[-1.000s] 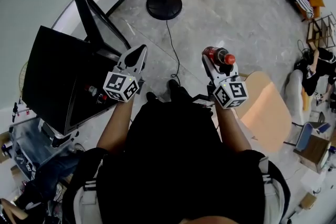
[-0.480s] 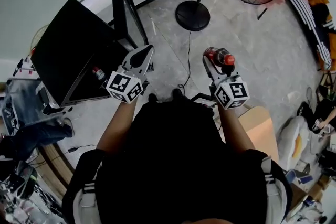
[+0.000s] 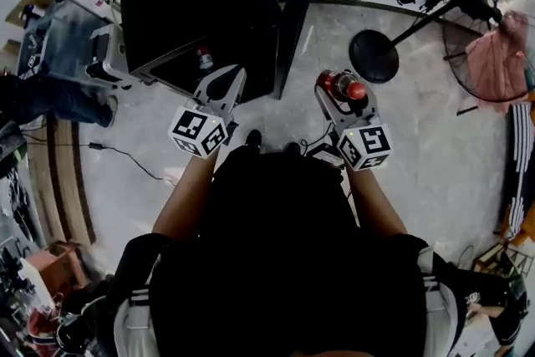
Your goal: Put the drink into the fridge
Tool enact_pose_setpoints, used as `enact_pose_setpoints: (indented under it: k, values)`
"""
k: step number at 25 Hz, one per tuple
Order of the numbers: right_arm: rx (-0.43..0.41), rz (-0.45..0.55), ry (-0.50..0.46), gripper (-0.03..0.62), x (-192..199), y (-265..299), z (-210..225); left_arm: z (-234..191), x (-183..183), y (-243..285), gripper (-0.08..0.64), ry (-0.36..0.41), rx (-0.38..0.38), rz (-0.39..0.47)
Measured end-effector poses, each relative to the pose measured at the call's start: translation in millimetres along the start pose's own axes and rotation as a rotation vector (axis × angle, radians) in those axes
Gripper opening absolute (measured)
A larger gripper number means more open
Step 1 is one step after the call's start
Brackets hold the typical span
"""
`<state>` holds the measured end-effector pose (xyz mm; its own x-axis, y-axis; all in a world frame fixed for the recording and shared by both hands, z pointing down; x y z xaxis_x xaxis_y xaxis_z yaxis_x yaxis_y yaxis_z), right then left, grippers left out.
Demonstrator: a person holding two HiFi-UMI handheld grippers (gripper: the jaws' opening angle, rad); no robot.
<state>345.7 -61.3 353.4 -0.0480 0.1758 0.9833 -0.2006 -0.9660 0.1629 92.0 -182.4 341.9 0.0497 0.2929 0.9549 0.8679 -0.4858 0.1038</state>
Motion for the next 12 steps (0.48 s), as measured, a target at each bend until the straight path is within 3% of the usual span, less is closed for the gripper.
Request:
enact_pose_setpoints:
  k: [7, 12]
  values:
    - [-0.279, -0.025, -0.047, 0.310, 1.8, 89.7, -72.2, -57.7, 3.0, -104.9, 0.015, -0.036, -0.304, 0.064]
    - [-0.389, -0.072, -0.057, 0.310, 24.0, 142.7, -119.2, -85.9, 14.2, -151.4, 0.015, -0.055, -0.437, 0.093]
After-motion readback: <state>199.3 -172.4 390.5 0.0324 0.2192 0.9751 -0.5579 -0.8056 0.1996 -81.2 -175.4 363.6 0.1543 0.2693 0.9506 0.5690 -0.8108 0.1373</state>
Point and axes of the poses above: the fingertips, and each gripper's own axes: y forward along the fingers, z to its right, x out of its underside, the point moved 7 cm from there along -y, backward along the fingers, and after that the axes turned 4 degrees about -y, right-handed, at the moved point
